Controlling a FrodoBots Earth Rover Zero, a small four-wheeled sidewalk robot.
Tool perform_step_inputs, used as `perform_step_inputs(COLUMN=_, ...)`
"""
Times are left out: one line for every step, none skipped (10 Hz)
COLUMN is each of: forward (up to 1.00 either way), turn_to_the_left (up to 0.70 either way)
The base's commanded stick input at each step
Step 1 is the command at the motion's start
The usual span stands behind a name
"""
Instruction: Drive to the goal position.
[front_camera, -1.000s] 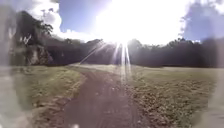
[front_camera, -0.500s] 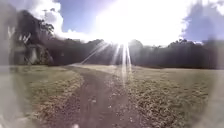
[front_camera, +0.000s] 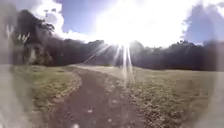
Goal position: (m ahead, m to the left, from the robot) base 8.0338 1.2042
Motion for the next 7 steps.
perform_step_inputs(forward=0.7, turn_to_the_left=0.35)
perform_step_inputs(forward=0.7, turn_to_the_left=0.35)
perform_step_inputs(forward=0.7, turn_to_the_left=0.35)
perform_step_inputs(forward=0.7, turn_to_the_left=0.35)
perform_step_inputs(forward=0.7, turn_to_the_left=0.35)
perform_step_inputs(forward=0.7, turn_to_the_left=0.35)
perform_step_inputs(forward=0.7, turn_to_the_left=0.35)
